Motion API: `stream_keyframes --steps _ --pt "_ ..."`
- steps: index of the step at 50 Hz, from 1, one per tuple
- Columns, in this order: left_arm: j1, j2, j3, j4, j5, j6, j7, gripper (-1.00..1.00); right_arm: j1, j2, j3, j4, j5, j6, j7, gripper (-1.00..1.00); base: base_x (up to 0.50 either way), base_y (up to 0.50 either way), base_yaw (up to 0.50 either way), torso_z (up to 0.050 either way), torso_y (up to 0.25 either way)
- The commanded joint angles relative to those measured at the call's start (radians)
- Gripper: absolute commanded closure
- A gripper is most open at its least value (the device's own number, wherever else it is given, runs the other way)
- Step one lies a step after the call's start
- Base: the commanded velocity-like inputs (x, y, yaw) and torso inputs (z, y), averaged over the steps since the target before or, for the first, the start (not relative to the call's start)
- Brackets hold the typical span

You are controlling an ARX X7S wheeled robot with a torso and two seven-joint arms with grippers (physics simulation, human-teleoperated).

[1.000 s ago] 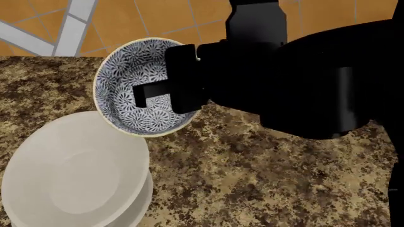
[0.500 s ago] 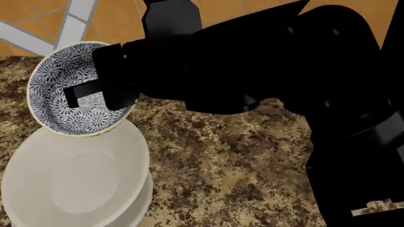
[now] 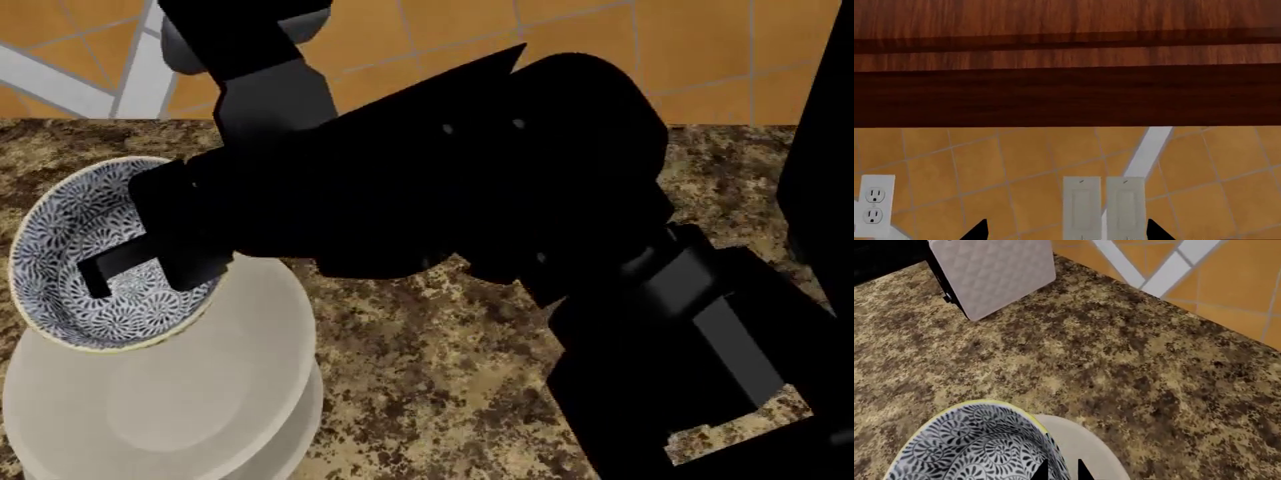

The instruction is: Stack the bowls from largest to smallest.

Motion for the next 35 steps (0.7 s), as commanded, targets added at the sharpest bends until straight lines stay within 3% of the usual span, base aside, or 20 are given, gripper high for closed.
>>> stream_keyframes --steps 1,35 --pt "0.005 0.017 -0.037 -0.034 0.013 0.018 0.025 -1.00 -0.010 -0.035 -0.004 -0.012 -0.052 -0.014 -0.064 1.00 0.00 0.00 0.00 0.000 0.000" --pt "0.020 0.022 -0.031 -0.047 0.018 0.040 0.022 -1.00 -0.056 -0.018 -0.079 -0.023 -0.085 -0.034 -0.087 1.00 0.00 0.00 0.00 0.000 0.000"
